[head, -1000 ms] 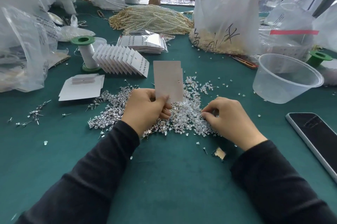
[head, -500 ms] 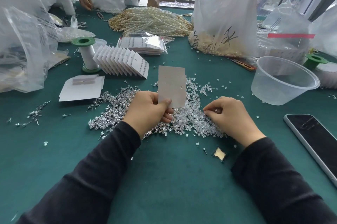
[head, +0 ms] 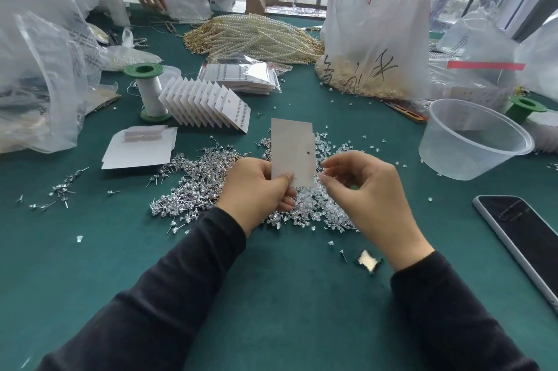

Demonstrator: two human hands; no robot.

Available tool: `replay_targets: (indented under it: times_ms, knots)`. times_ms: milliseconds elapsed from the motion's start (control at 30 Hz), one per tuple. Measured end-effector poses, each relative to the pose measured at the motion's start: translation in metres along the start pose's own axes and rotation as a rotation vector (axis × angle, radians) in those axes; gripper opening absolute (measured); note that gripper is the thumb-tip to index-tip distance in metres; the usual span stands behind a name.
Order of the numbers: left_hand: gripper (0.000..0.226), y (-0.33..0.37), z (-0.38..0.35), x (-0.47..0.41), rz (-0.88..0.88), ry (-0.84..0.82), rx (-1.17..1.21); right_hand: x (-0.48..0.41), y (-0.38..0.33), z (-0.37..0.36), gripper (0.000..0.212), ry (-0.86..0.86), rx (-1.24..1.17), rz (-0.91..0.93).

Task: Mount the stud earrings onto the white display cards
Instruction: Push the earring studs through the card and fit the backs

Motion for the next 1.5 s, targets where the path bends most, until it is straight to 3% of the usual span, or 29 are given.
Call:
replay_targets:
  times_ms: [233, 1100, 1367, 1500]
  knots:
    - [0.020, -0.001, -0.006, 0.001, -0.033, 0.028, -0.056, 0.009, -0.006, -0.022, 0.006, 0.001, 0.186, 0.251]
    - [0.024, -0.006, -0.008, 0.000, -0.115, 0.170, -0.281, 0.011, 0.000, -0.030, 0.006, -0.009, 0.204, 0.259]
    - [0.026, -0.003, -0.007, 0.005, -0.221, 0.314, -0.529, 0.015, 0.000, -0.040, 0.009, 0.042, 0.378, 0.393]
    - [0.028, -0.001, -0.008, 0.007, -0.276, 0.348, -0.533, 0.016, 0.001, -0.043, 0.013, 0.063, 0.391, 0.418]
Point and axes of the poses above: each hand's wrist, its own x-axis away from the middle knuckle, its own z-axis out of the back of the hand, y = z × x, the point moved 2 cm from there along -x, towards the middle knuckle, and after that the axes turned 14 degrees about -x, right-handed, at the moved point
